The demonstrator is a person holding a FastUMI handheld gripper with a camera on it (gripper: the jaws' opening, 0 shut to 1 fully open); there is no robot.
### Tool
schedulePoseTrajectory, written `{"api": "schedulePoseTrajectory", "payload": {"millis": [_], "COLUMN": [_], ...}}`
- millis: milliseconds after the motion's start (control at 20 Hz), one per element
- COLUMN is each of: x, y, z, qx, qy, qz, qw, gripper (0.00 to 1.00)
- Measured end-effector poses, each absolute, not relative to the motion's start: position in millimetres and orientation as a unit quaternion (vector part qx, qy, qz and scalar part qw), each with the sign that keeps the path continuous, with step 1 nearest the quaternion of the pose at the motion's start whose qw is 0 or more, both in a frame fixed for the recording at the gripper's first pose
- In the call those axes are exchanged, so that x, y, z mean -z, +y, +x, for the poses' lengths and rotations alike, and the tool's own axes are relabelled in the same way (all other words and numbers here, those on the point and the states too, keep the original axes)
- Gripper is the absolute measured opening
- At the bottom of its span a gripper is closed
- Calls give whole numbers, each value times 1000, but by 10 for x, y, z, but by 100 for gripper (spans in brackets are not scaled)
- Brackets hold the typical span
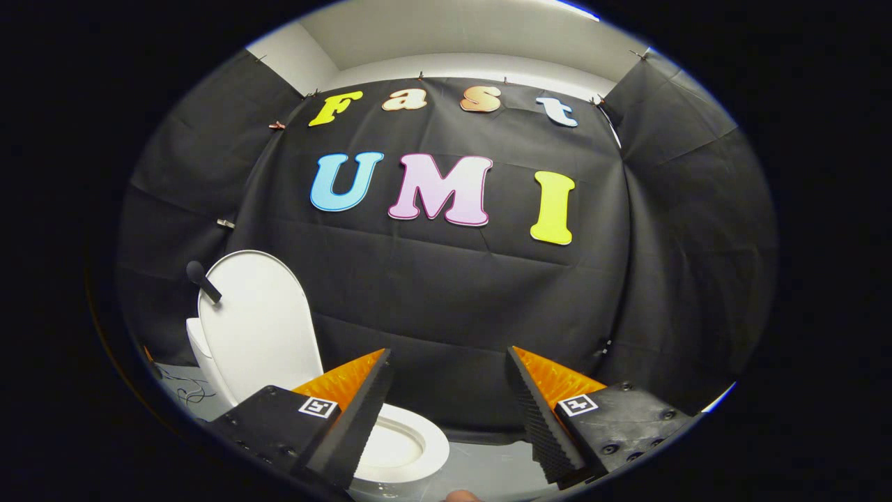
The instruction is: Open the toilet lid.
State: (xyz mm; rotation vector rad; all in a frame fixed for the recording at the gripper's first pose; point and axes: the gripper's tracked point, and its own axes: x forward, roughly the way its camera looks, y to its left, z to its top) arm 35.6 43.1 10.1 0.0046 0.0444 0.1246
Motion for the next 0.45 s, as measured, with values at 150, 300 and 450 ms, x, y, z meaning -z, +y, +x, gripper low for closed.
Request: {"api": "schedulePoseTrajectory", "payload": {"millis": [150,300,450], "x": [-103,-101,-101], "y": [448,475,455], "z": [333,325,333], "qx": [-66,-69,-68], "qy": [20,20,20], "qz": [-2,-5,-3], "qw": [998,997,997], "gripper": [99,99,99]}}
